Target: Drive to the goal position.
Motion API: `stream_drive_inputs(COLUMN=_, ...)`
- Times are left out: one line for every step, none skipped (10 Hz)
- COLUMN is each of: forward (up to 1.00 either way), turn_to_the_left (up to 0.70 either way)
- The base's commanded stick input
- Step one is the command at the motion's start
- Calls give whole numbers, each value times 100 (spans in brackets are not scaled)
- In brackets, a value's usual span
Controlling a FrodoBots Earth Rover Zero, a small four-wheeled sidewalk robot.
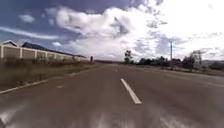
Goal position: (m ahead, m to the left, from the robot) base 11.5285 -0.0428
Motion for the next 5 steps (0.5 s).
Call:
stream_drive_inputs(forward=100, turn_to_the_left=0)
stream_drive_inputs(forward=100, turn_to_the_left=0)
stream_drive_inputs(forward=100, turn_to_the_left=0)
stream_drive_inputs(forward=100, turn_to_the_left=0)
stream_drive_inputs(forward=100, turn_to_the_left=0)
